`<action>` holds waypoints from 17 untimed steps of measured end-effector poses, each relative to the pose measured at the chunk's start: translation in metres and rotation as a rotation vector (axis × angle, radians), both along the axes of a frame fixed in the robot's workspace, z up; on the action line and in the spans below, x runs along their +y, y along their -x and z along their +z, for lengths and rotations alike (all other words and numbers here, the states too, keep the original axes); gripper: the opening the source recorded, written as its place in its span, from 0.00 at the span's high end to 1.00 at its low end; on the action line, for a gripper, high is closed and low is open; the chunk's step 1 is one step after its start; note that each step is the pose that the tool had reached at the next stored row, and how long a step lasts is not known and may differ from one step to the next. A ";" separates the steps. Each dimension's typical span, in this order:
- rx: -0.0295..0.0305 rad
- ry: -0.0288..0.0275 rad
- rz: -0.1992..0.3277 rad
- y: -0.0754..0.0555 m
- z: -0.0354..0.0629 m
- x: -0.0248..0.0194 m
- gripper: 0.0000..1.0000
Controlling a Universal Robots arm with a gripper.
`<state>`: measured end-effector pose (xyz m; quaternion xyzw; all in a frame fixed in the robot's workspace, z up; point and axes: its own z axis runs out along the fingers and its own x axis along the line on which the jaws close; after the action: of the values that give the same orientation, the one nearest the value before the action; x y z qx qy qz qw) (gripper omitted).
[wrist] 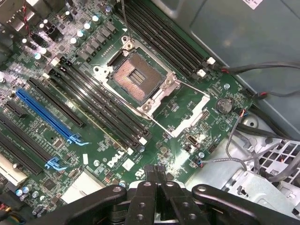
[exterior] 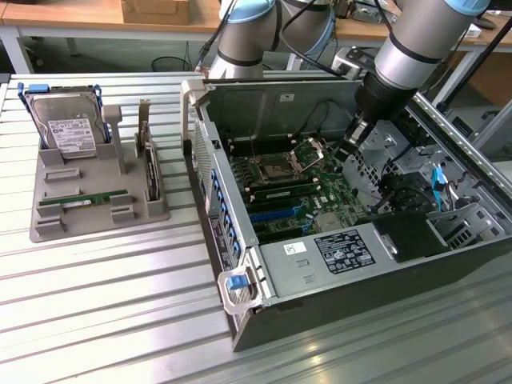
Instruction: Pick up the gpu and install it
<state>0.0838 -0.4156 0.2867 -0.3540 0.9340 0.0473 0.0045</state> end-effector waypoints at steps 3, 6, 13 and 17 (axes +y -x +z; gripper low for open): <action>0.0000 0.0000 -0.024 0.000 0.0000 0.0000 0.89; 0.0000 0.0000 -0.045 0.000 0.0000 0.0000 0.89; 0.0000 0.0001 -0.108 0.000 0.0000 0.0000 0.89; 0.0000 0.0000 -0.142 0.000 0.0000 0.0000 0.89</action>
<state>0.0838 -0.4156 0.2866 -0.2868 0.9568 0.0469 0.0078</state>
